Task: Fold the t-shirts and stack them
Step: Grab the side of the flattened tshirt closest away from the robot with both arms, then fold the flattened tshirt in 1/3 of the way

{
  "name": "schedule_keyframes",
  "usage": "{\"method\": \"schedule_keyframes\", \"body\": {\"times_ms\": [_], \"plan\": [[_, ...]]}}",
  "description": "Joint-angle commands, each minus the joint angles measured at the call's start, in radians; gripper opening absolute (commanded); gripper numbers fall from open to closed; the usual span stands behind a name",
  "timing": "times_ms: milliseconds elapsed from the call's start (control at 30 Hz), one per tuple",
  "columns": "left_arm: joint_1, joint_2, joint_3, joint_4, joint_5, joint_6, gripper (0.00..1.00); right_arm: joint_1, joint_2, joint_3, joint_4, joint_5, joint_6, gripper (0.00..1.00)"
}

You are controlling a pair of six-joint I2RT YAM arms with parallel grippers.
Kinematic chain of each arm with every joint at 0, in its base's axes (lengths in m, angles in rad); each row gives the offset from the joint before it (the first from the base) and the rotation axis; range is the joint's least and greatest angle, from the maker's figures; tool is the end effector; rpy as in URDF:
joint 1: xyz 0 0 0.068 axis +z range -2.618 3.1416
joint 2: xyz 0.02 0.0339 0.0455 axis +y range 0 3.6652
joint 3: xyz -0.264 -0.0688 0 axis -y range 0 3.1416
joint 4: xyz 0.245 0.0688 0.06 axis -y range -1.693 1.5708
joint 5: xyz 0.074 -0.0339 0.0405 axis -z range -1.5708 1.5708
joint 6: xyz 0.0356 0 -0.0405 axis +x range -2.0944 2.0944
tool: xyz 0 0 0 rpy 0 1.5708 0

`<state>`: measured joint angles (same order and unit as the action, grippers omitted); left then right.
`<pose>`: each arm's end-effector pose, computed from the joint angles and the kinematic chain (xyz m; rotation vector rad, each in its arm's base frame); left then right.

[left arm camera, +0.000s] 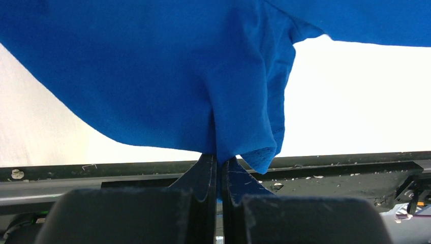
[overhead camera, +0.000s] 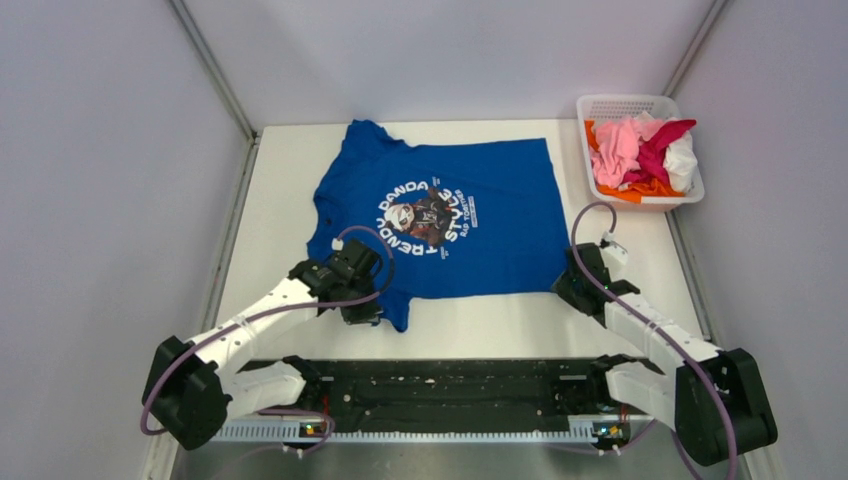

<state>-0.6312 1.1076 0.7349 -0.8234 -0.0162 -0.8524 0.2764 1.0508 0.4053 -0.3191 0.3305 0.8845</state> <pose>0.1555 -0.1129 0.2144 -0.3171 2.8164 -0.3461 0.1782 0.0385 0.1547 0.8587 2.3083 0.0788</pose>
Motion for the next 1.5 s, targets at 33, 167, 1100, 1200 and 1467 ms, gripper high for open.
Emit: {"method": "schedule_keyframes", "body": {"times_ms": [33,167,1100,1200,1467], "plan": [[0.009,-0.012,0.058,-0.004,-0.013,0.024,0.00,-0.012,0.034,-0.008,0.074,0.035,0.017,0.32],[0.012,-0.003,0.081,0.005,-0.005,0.027,0.00,-0.012,0.036,0.000,0.079,0.037,0.013,0.03],[0.300,0.305,0.451,-0.055,0.082,0.221,0.00,-0.013,0.145,0.336,-0.002,0.062,-0.127,0.00],[0.312,0.362,0.517,-0.062,0.054,0.237,0.00,-0.016,0.179,0.377,-0.003,0.075,-0.144,0.00],[0.342,0.499,0.698,-0.088,-0.010,0.285,0.00,-0.048,0.260,0.465,0.028,0.064,-0.187,0.00]]}}
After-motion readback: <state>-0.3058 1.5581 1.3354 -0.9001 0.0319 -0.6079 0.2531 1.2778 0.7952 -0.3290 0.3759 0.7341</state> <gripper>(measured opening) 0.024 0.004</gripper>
